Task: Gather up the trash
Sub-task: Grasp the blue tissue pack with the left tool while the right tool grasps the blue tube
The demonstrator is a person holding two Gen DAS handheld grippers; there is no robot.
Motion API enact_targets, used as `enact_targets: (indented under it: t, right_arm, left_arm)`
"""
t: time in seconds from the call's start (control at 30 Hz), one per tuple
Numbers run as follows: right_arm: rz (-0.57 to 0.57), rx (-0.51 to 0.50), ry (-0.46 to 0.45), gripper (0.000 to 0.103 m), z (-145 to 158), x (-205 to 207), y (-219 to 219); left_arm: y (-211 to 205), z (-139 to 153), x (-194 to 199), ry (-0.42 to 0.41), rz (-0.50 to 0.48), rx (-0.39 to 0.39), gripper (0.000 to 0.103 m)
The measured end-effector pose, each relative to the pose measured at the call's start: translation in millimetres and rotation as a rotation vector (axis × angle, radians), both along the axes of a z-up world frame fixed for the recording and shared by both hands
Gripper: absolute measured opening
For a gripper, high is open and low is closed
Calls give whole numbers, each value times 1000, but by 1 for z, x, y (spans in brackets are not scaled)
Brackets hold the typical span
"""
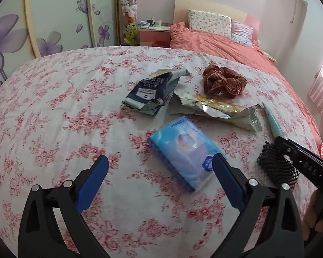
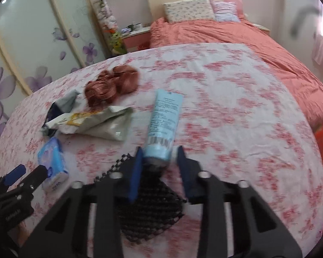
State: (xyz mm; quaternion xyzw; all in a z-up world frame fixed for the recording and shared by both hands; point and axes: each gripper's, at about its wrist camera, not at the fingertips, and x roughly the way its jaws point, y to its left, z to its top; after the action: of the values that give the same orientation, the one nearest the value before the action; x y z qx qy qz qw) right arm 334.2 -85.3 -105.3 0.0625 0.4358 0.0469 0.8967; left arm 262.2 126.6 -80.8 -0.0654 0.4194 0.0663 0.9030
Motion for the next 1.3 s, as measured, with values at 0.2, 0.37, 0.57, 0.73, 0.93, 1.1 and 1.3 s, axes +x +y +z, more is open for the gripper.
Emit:
enact_targets:
  t: [0.2,0.37,0.57,0.73,0.93,1.1,1.3]
  right_arm:
    - [-31,48,-3,29,1,-2,-25]
    - [-35,41,-6,38,3,8,-21]
    - [-20,-37,-10,27,-2,12,-13]
    - [-32,-59,-13,27,-2,1,-27]
    - [-59,-66,-17,28,-3,-12,-54]
    - [-65,-41,-16,32,-3,-3,-54]
    - [-67,-59,-15,31,-3,4,-50]
  left_arm:
    - [-14,-1,11,7,-2,3,96]
    - [-23,-8,20,32,18,61,96]
    - [-20,-14,25,55,35,55,82]
    - [-5,-14,14,53,14,59,79]
    - [19,-16,3,48,11,79,80]
    - [15,-15,9,43,4,91,80]
    - [9,-14,19,38,-34,126,77]
